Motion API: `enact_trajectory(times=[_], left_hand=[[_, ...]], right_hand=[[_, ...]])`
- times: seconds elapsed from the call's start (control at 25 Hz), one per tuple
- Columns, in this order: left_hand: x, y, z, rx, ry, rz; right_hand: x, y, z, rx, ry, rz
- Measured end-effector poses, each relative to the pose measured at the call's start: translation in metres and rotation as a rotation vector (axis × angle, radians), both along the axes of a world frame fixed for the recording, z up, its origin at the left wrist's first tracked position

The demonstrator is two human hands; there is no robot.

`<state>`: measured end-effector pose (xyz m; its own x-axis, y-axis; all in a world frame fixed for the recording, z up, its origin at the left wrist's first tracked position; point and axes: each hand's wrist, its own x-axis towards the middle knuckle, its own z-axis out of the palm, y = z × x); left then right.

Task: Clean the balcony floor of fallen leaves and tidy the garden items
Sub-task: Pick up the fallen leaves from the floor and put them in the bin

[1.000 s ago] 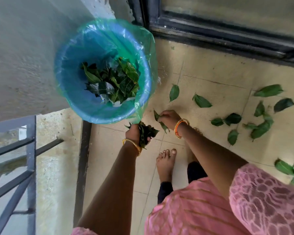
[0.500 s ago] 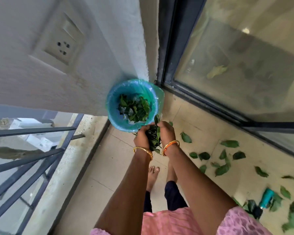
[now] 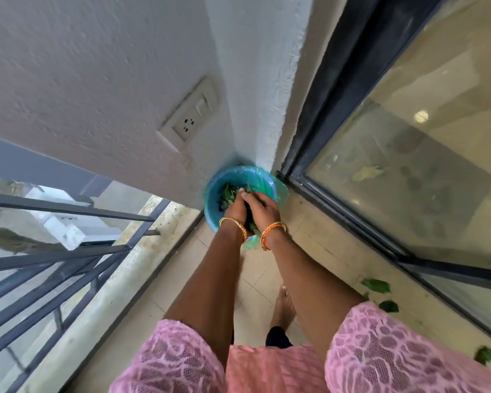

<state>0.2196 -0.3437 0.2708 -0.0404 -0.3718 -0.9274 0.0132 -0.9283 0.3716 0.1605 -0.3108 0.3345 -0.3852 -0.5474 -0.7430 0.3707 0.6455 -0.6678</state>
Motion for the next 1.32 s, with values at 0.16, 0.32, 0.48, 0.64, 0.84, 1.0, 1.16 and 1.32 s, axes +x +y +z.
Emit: enact_trajectory(times=[0.16, 0.32, 0.48, 0.64, 0.84, 1.0, 1.16, 1.32], left_hand=[[-0.002, -0.03, 0.032, 0.05, 0.133, -0.002], [0.009, -0.044, 0.022, 0.046, 0.189, 0.02], [0.02, -0.061, 0.001, 0.163, 0.16, -0.01], [0.028, -0.069, -0.023, 0.27, 0.132, -0.025], [0.036, -0.075, -0.03, 0.275, -0.054, -0.154], [0.04, -0.074, -0.027, 0.205, -0.067, -0.256], [0.03, -0.062, -0.023, 0.1, -0.159, -0.354], [0.001, -0.022, -0.013, 0.001, -0.215, -0.596]], right_hand=[[0.006, -0.022, -0.018, 0.06, 0.053, -0.03], [0.005, -0.044, -0.042, 0.098, -0.017, -0.177], [0.001, -0.061, -0.07, 0.18, -0.081, -0.302], [-0.002, -0.062, -0.09, 0.332, -0.135, -0.271], [-0.004, -0.057, -0.095, 0.351, -0.351, -0.342], [-0.006, -0.044, -0.092, 0.31, -0.419, -0.479], [-0.019, -0.027, -0.08, 0.242, -0.396, -0.564], [-0.025, 0.01, -0.083, 0.292, 0.049, -0.698]])
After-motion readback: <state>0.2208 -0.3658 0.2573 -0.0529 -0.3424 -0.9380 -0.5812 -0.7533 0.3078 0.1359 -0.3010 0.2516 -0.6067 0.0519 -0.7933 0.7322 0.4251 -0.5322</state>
